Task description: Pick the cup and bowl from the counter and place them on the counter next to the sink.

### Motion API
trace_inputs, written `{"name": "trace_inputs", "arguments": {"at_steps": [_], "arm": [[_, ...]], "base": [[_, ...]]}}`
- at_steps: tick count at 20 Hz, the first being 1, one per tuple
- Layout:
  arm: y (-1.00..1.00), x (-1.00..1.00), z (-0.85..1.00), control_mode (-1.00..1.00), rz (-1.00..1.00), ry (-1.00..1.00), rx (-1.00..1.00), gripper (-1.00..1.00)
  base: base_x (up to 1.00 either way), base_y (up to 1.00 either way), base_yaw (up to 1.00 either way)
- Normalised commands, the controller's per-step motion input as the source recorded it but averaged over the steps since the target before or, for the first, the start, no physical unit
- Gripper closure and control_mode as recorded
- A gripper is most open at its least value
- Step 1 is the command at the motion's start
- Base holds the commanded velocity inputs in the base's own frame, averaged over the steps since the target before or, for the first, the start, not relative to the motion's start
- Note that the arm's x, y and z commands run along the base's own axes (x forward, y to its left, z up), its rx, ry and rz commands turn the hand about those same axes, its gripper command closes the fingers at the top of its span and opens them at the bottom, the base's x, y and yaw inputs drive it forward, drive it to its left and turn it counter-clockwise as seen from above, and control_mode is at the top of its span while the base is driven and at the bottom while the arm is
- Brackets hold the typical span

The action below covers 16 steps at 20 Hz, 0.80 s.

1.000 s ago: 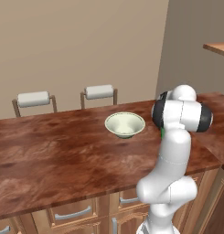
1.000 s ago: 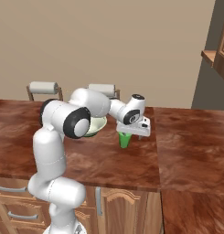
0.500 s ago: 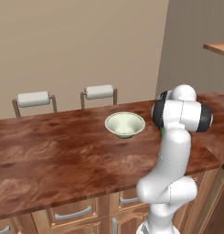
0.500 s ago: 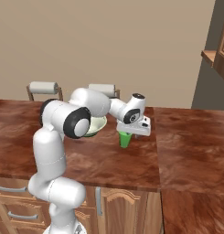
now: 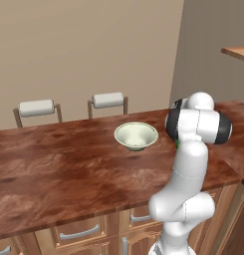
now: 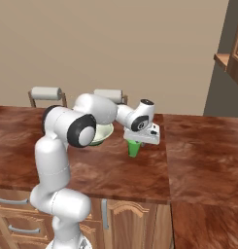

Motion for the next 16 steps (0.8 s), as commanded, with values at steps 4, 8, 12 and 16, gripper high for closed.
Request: {"name": "trace_inputs", "arguments": {"at_steps": [4, 8, 12, 16], "arm": [[0.0, -0.48, 0.18, -1.0, 0.0, -0.02, 0.02, 1.0], [0.03, -0.85, 0.38, -1.0, 0.0, -0.02, 0.06, 1.0], [0.15, -0.9, 0.49, -1.0, 0.0, -0.02, 0.05, 1.0], [0.23, -0.6, 0.42, -1.0, 0.0, 0.0, 0.01, 1.0]], "base": [[0.0, 0.0, 0.0], [0.0, 0.0, 0.0], [0.0, 0.0, 0.0], [0.0, 0.0, 0.0]]}}
